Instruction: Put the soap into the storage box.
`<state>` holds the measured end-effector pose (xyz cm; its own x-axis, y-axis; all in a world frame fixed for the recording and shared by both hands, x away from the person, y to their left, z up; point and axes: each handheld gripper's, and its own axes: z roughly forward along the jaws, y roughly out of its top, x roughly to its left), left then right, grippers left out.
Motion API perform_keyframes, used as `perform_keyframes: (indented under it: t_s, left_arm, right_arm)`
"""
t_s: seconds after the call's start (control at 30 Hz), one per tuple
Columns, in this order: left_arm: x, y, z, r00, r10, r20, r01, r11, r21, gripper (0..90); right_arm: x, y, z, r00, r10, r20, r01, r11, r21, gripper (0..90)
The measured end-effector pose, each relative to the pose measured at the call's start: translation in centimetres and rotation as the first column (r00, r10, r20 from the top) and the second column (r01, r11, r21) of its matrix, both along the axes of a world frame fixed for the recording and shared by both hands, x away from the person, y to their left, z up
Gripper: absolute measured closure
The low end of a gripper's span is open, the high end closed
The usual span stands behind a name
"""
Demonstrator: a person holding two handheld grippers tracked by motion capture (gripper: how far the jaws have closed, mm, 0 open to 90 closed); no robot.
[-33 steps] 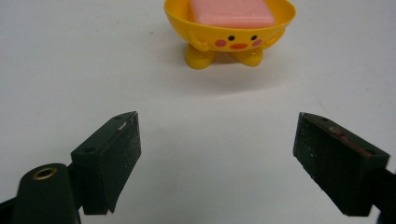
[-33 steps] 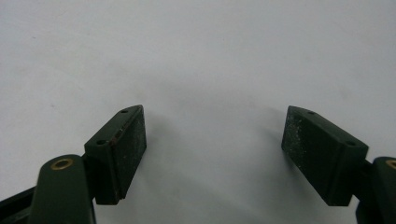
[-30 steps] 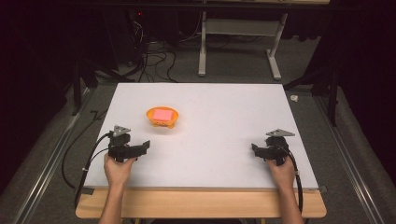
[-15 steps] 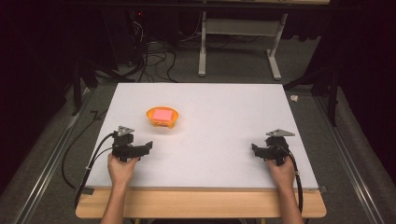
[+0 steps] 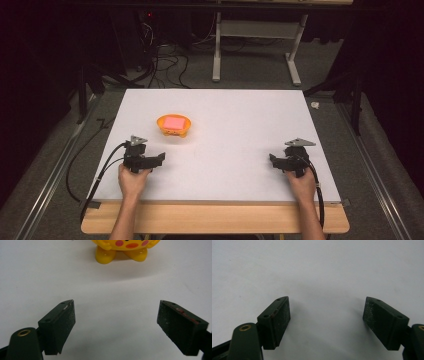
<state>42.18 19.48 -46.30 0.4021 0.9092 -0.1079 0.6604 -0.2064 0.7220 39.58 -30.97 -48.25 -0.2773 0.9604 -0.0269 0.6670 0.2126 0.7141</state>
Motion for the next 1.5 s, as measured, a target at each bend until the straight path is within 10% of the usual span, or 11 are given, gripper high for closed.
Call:
perform_keyframes:
  t_s: [1.5]
  left_arm:
    - [0.4, -0.8, -2.5, 0.9993, -0.010, 0.036, 0.007, 0.9962, 0.087, 15.2]
  right_arm:
    - [0.0, 0.0, 0.0, 1.0000, 0.000, 0.001, 0.000, 1.0000, 0.000, 22.5]
